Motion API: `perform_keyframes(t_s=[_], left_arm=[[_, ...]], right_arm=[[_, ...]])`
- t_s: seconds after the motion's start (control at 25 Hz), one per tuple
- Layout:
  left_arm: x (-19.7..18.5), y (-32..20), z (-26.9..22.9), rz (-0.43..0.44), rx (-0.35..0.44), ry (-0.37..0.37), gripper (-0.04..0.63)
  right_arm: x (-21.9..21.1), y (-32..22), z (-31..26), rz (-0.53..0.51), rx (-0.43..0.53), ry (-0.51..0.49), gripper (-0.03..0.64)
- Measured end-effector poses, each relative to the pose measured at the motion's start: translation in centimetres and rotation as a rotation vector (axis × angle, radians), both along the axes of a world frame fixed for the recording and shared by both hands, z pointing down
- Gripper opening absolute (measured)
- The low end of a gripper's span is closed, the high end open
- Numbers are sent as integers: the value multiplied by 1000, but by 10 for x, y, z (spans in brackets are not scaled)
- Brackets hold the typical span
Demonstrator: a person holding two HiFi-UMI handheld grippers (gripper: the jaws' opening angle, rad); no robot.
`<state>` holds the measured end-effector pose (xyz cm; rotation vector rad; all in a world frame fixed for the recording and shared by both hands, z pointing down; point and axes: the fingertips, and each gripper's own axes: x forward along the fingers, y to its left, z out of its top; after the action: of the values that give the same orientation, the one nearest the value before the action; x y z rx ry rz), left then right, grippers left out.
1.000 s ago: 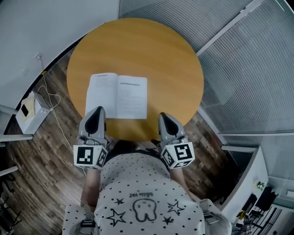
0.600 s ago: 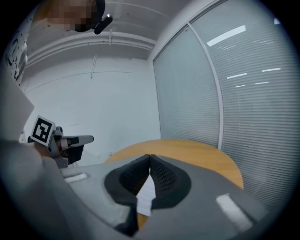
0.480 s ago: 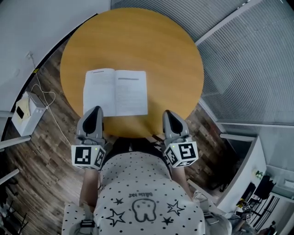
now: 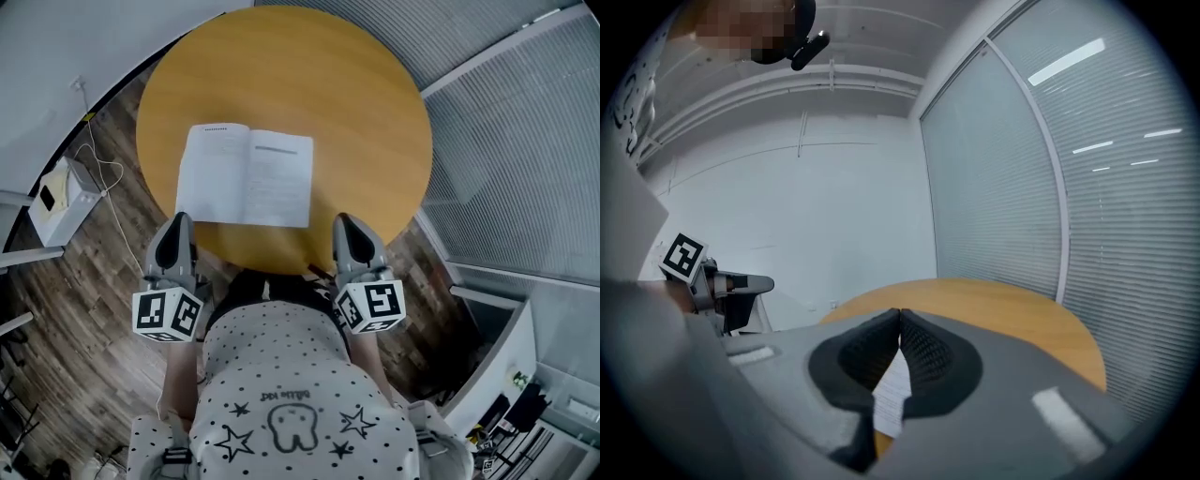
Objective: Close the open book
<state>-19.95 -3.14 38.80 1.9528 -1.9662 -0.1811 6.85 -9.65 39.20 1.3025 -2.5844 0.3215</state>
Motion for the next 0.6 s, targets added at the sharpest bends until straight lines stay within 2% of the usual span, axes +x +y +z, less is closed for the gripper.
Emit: perform_keyframes(t_s=[0.28,0.44,0.6], left_arm=[[15,14,10,-65,-21,106,11],[14,16,24,-98,-84,131,11],[8,16,41,-141,-129,195,11]], right_arm=[[12,-12,-3,-52,-5,0,5],[12,-19,-4,-75,-11,3,5],[14,-23,0,-85,-20,6,5]])
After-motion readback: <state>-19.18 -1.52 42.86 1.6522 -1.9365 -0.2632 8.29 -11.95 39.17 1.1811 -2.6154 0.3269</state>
